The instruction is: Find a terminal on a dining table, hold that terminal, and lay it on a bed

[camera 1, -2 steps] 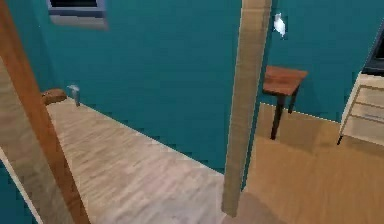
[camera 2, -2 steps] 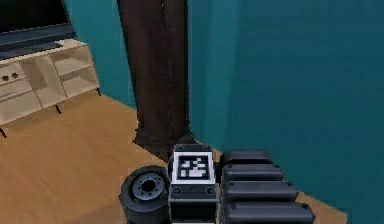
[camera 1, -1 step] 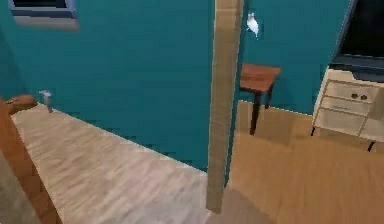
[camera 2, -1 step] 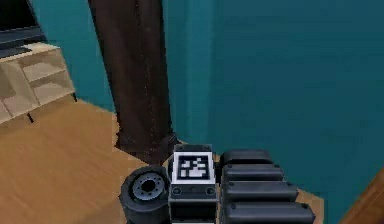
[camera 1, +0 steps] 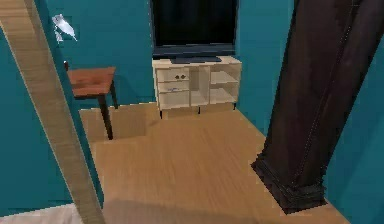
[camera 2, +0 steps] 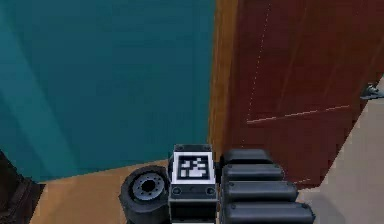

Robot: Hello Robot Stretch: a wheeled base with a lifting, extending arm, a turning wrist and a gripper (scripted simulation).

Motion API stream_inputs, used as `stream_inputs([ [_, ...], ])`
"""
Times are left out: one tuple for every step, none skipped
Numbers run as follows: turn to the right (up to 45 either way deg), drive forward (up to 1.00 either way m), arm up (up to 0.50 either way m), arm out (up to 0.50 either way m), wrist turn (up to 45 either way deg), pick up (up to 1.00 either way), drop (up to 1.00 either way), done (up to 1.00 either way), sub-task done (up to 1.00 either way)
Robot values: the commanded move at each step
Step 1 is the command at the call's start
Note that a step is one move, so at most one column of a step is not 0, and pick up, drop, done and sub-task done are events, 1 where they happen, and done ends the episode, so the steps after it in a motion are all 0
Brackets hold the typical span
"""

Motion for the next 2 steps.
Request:
stream_inputs([
  [12.0, 0.0, 0.0, 0.0, 0.0, 0.0, 0.0, 0.0, 0.0],
  [0.0, 0.3, 0.0, 0.0, 0.0, 0.0, 0.0, 0.0, 0.0],
])
